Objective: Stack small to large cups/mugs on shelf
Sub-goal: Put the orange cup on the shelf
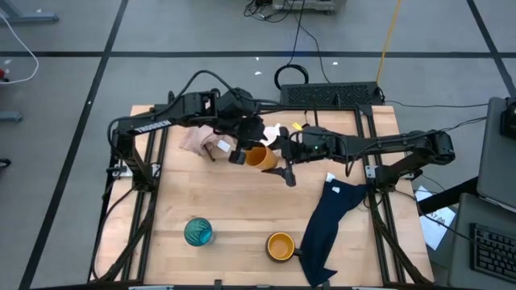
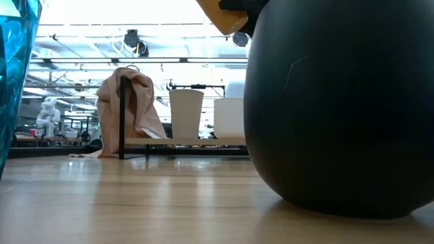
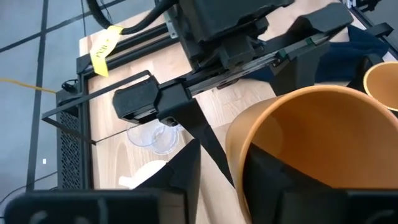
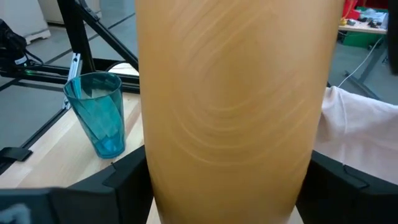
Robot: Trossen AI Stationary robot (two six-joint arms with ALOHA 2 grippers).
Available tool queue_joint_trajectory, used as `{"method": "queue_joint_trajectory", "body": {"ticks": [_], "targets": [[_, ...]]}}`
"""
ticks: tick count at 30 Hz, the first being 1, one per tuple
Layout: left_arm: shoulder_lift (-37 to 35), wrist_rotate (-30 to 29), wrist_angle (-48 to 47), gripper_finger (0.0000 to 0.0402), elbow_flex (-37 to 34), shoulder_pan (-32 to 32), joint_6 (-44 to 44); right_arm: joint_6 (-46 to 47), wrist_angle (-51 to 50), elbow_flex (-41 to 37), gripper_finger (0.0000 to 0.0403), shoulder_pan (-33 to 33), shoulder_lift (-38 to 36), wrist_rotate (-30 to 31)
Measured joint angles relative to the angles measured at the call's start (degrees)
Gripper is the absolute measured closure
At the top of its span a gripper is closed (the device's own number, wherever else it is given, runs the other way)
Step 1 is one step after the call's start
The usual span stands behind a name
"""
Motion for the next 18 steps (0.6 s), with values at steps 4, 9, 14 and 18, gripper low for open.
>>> {"method": "queue_joint_trajectory", "body": {"ticks": [4, 9, 14, 18], "targets": [[-0.6, 0.0, 0.8, 0.0266, 0.0, 0.2, -0.7, 0.0, 0.6, 0.0, 0.0114, 0.0, -0.1, 0.2], [-1.7, -0.9, 1.8, 0.0226, 0.0, 0.2, -0.8, -0.3, 0.9, 0.0, 0.0114, -0.1, -0.1, 0.2], [-3.6, -5.0, 1.9, 0.0203, 0.1, 0.2, -0.8, -0.4, 0.7, 0.0, 0.0114, -0.4, -0.1, 1.4], [-5.7, -11.1, 2.0, 0.0200, 0.1, 0.3, -2.3, -0.8, -0.1, 0.0, 0.0114, -0.8, 0.0, 2.9]]}}
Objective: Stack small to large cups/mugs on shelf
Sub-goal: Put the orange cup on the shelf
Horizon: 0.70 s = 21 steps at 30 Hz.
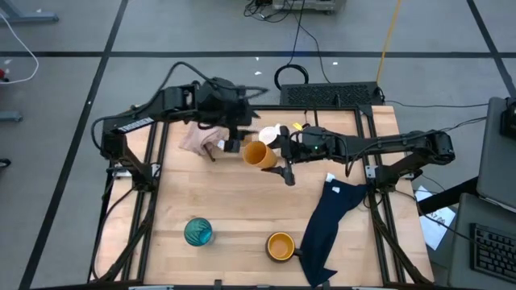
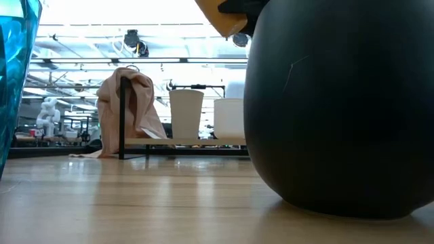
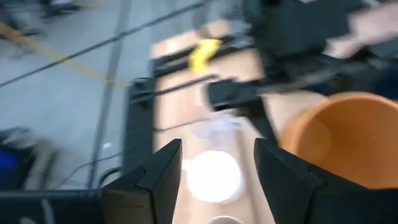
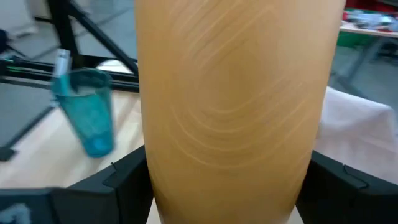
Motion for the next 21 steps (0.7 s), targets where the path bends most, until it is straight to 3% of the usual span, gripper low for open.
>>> {"method": "queue_joint_trajectory", "body": {"ticks": [3, 10, 16, 21], "targets": [[-2.4, -3.7, -1.8, 0.0199, 0.0, -0.2, -3.4, -1.1, -0.1, 0.0, 0.0114, -0.9, 0.0, 3.1], [-5.3, -3.1, -7.4, 0.0199, -1.6, -1.9, -8.8, -0.9, 0.6, 0.0, 0.0114, -5.2, -0.7, 3.3], [-7.2, -3.3, -8.9, 0.0199, -8.1, -4.3, -10.3, -0.7, 1.4, 0.0, 0.0114, -10.8, -4.0, 2.7], [-9.3, -3.7, -7.4, 0.0199, -15.5, -4.8, -12.3, 2.2, 0.6, 0.0, 0.0114, -18.4, -7.8, -6.0]]}}
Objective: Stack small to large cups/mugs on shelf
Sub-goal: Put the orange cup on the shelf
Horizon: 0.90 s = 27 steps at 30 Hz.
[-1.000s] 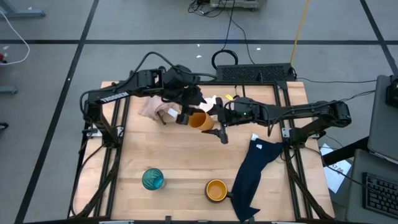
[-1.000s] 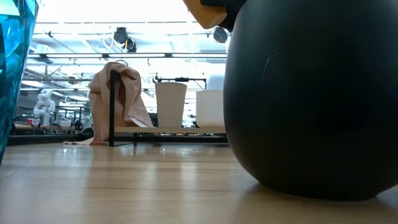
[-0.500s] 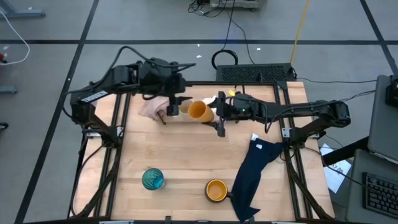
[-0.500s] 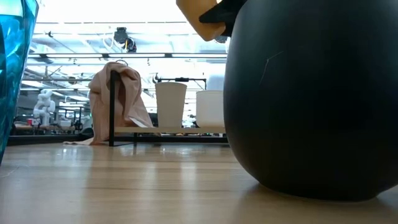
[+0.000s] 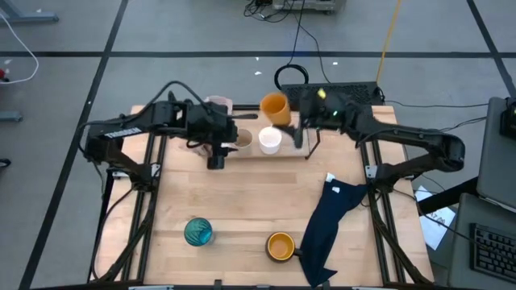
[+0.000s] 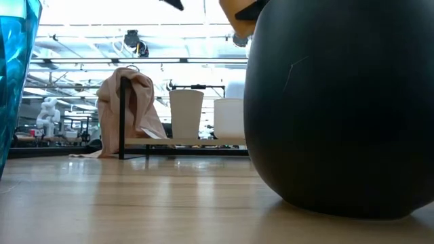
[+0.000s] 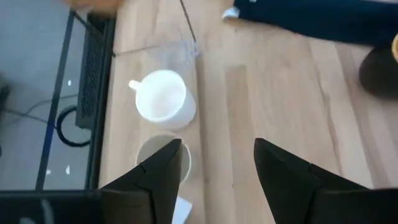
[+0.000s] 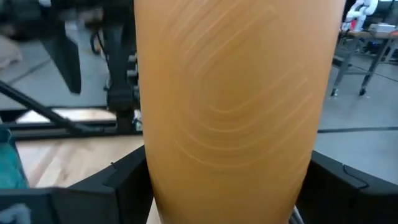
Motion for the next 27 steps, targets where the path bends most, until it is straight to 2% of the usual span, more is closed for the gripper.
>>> {"method": "queue_joint_trajectory", "body": {"ticks": [4, 6, 14, 20, 24, 27], "targets": [[-1.9, -0.3, 2.1, 0.0199, -5.3, 0.0, -1.8, 1.1, 1.0, 0.0, 0.0115, -6.4, -1.4, -10.3], [-2.6, -0.3, 5.0, 0.0199, -7.8, 0.0, -2.6, 1.6, 1.8, 0.0, 0.0115, -9.3, -1.4, -13.1], [-5.7, -0.8, 16.0, 0.0199, -18.0, 0.7, -2.5, 0.3, 6.1, 0.0, 0.0115, -19.9, -0.9, -19.9], [-5.5, -0.9, 24.8, 0.0199, -24.0, 2.4, -0.7, 3.0, 7.8, 0.0, 0.0115, -27.1, 1.7, -25.6], [-5.4, -1.2, 32.1, 0.0199, -28.6, 4.0, 1.8, 3.4, 8.2, 0.0, 0.0115, -28.5, 5.9, -25.8], [-5.5, -1.3, 33.3, 0.0199, -29.4, 5.5, 1.8, 5.5, 11.8, 0.0, 0.0115, -27.8, 8.6, -27.1]]}}
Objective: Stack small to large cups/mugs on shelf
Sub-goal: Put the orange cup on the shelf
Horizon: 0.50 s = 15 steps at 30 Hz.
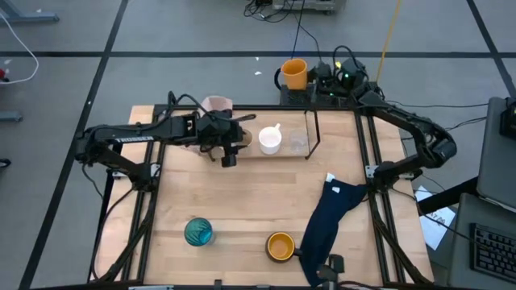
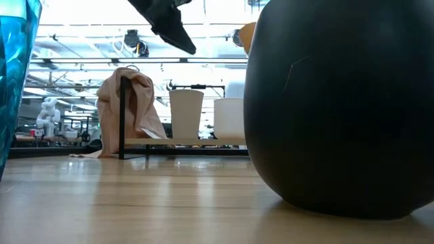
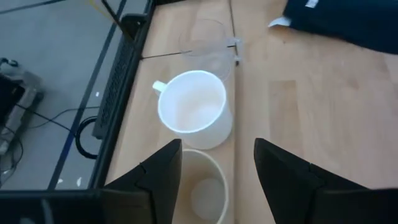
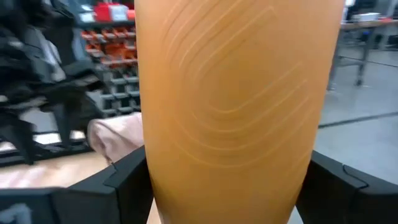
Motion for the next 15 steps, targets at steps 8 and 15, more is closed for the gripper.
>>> {"method": "queue_joint_trajectory", "body": {"ticks": [8, 15], "targets": [[-0.6, -0.4, 5.0, 0.0199, 0.0, 4.6, 7.7, 0.6, 3.5, 0.0, 0.0115, 4.4, 1.7, 0.3], [-0.8, 5.1, 13.6, 0.0199, 0.0, 12.4, 11.2, -1.0, 2.6, -0.1, 0.0115, 3.4, 1.5, 3.4]]}}
